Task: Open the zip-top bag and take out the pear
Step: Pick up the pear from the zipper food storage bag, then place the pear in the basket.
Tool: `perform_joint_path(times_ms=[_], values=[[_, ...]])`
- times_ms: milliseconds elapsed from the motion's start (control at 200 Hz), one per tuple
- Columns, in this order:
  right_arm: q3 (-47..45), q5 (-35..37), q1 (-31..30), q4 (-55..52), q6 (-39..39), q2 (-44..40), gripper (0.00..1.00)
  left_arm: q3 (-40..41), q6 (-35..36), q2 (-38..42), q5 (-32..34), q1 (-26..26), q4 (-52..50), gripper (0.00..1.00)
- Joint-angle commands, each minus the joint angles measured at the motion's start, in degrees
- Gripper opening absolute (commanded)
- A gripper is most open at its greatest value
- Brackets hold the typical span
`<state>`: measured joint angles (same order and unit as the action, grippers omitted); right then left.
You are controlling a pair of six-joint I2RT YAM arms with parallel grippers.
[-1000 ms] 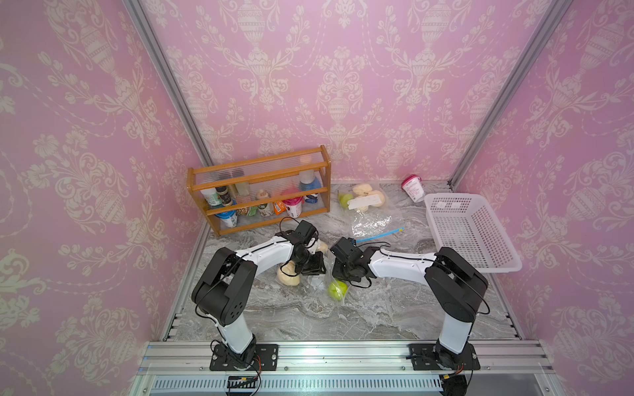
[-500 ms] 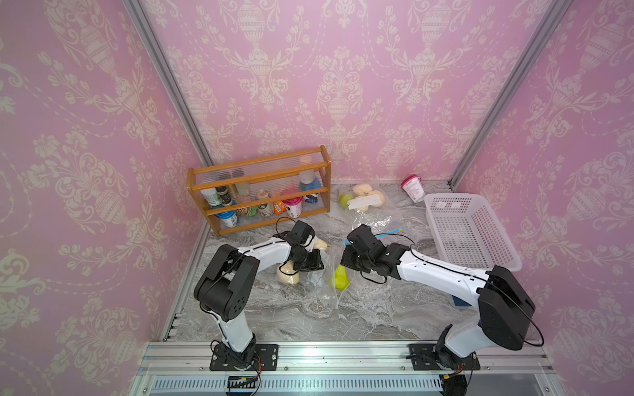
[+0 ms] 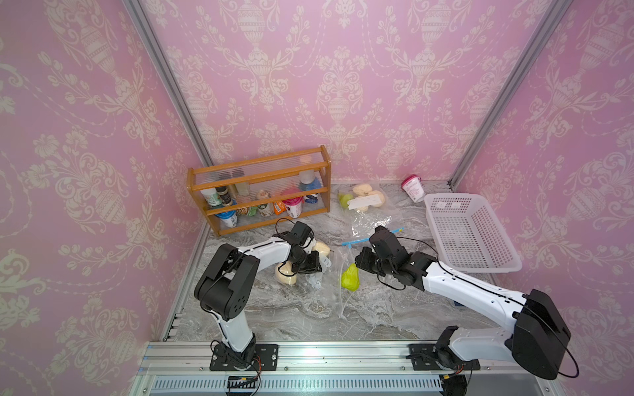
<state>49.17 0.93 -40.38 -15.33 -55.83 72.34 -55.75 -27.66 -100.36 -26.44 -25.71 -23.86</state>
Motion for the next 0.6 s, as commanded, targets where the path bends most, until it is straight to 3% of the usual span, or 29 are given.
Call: perform_joint_path(times_ms=[0,200,595], values=[[0.25,1.56,2.23,-1.06,3.61,-4.74,0.00,-1.15,1.72,-0.45,1.46,0.23,-3.73,0.30],[3.35,7.95,9.98,-9.69,9.32,-10.76,0.00,-2.63,2.30,0.35,0.96,0.23,-4.44,0.31],[9.00,17.18,40.10,-11.97,21.57,-12.65,0.00,-12.61,7.72,4.75,-0.30,0.31,-9.73,0.42]])
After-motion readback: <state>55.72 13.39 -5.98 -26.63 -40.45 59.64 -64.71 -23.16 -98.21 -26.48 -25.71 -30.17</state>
